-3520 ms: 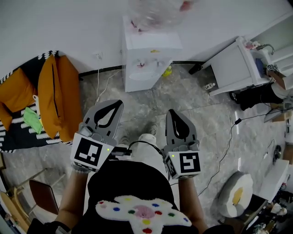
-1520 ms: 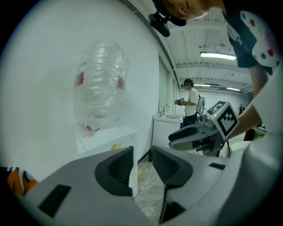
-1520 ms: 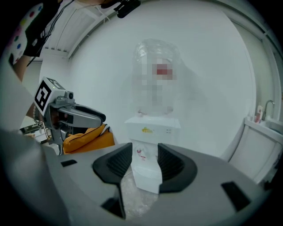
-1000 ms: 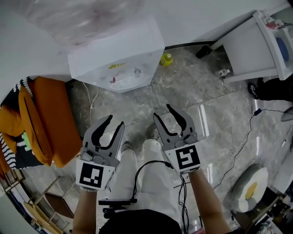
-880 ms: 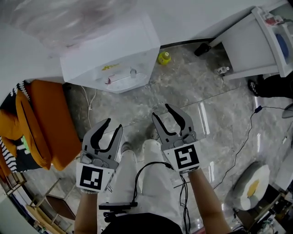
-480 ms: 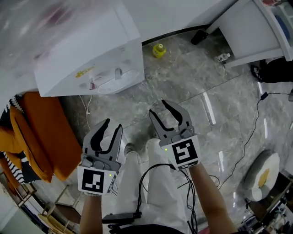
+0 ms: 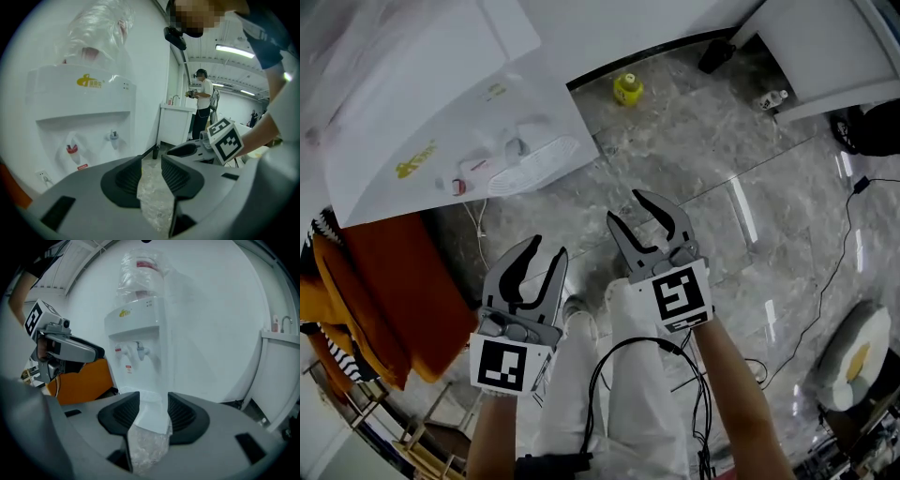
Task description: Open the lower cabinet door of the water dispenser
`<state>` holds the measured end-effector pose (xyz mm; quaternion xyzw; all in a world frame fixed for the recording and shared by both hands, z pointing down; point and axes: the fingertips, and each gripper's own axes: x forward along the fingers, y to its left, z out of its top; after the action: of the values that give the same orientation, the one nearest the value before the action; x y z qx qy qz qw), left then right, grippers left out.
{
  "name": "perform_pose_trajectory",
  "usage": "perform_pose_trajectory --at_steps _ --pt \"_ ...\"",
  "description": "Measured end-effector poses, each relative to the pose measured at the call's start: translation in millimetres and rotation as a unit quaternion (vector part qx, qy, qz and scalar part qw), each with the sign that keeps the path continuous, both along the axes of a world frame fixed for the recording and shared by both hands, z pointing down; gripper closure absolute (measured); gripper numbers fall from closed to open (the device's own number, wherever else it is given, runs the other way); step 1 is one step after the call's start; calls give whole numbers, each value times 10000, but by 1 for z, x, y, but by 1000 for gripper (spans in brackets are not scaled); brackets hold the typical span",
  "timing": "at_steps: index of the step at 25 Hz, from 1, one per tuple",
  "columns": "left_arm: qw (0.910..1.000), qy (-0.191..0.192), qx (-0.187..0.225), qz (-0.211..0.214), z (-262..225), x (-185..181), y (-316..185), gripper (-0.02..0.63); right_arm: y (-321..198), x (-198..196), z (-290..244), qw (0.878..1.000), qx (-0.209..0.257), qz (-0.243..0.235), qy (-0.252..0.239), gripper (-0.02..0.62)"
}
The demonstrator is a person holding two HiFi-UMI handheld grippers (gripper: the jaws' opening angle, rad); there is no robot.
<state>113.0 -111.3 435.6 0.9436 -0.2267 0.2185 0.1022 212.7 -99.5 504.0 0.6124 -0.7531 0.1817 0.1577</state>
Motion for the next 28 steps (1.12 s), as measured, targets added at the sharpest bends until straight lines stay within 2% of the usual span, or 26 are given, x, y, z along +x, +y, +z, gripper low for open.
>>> perform_pose_trajectory --at_steps 7,18,28 --pt "9999 -7 -156 -6 38 12 -9 463 -20 3 50 9997 -178 -190 -12 410" --pt "9997 -152 -148 -72 91 23 -19 463 -52 10 124 9989 -351 -325 28 391" --pt "9996 -219 -152 -136 121 32 -27 463 -86 11 166 9981 -431 -444 -3 380"
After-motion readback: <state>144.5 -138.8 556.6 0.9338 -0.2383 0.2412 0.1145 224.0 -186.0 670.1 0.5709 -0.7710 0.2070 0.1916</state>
